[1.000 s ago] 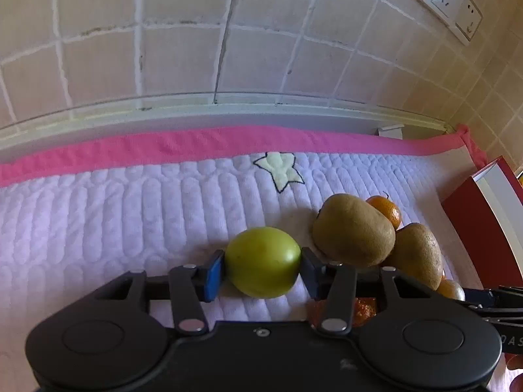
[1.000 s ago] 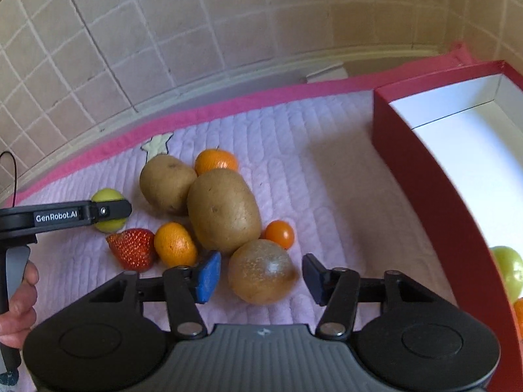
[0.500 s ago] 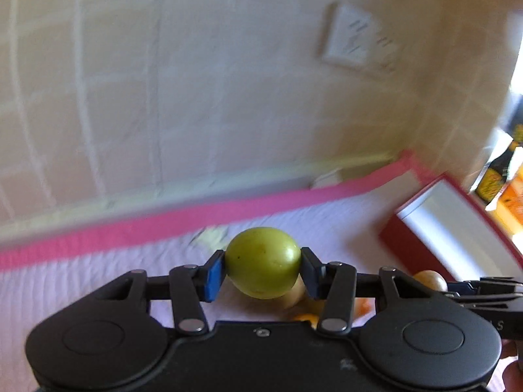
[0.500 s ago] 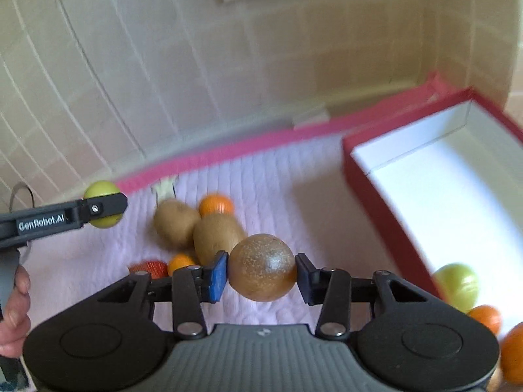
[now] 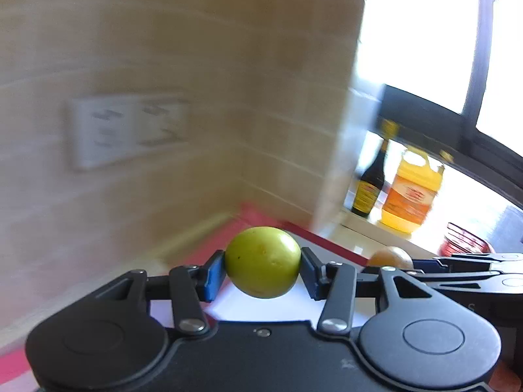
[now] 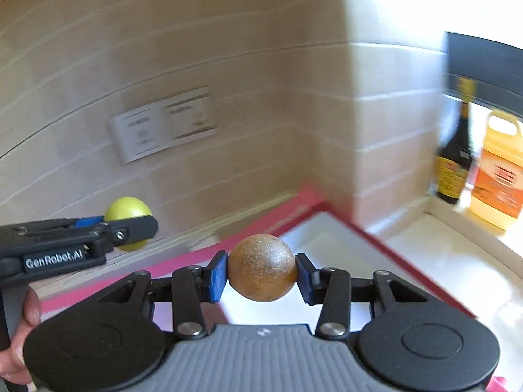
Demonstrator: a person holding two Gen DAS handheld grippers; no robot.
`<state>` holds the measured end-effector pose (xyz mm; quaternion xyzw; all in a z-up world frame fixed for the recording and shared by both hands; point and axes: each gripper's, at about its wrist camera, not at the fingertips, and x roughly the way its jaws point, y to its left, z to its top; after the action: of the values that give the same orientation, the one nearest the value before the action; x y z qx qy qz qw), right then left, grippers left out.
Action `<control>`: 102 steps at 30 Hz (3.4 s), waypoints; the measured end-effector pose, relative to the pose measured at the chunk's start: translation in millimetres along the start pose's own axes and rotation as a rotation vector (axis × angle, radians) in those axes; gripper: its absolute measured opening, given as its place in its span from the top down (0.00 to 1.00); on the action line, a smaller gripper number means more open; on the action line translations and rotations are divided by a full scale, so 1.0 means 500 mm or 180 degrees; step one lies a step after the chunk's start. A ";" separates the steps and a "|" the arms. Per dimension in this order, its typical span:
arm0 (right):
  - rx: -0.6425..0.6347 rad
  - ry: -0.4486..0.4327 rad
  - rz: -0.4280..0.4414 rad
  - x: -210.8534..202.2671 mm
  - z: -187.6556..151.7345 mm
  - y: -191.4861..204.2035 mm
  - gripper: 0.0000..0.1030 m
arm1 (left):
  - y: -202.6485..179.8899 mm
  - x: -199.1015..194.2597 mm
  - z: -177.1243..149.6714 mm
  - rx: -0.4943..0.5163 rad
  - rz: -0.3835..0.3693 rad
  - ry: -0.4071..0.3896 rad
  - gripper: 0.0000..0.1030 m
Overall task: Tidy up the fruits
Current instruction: 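Carry both fruits into the red box and open both tools, then move both open tools back to the fruit pile, then grasp the red strawberry with the left tool while the right tool grasps the brown kiwi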
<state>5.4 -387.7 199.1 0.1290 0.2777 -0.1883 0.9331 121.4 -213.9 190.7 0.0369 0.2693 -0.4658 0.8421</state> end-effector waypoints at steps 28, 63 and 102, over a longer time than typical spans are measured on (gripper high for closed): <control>0.0630 0.0544 -0.0578 -0.002 -0.075 -0.164 0.51 | -0.105 0.159 -0.082 -0.0125 -0.0629 0.0625 0.23; -0.0874 0.0891 0.1016 0.105 -0.058 0.344 0.52 | 0.272 -0.297 -0.257 -0.1008 0.1235 0.0173 0.23; -0.1256 0.1292 0.1057 0.234 -0.133 0.386 0.46 | 0.276 -0.187 -0.333 -0.1079 0.0864 0.0444 0.54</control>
<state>146.4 -224.3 105.1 0.0242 0.4644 0.0534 0.8837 123.4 -12.5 68.4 -0.0371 0.3939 -0.2927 0.8705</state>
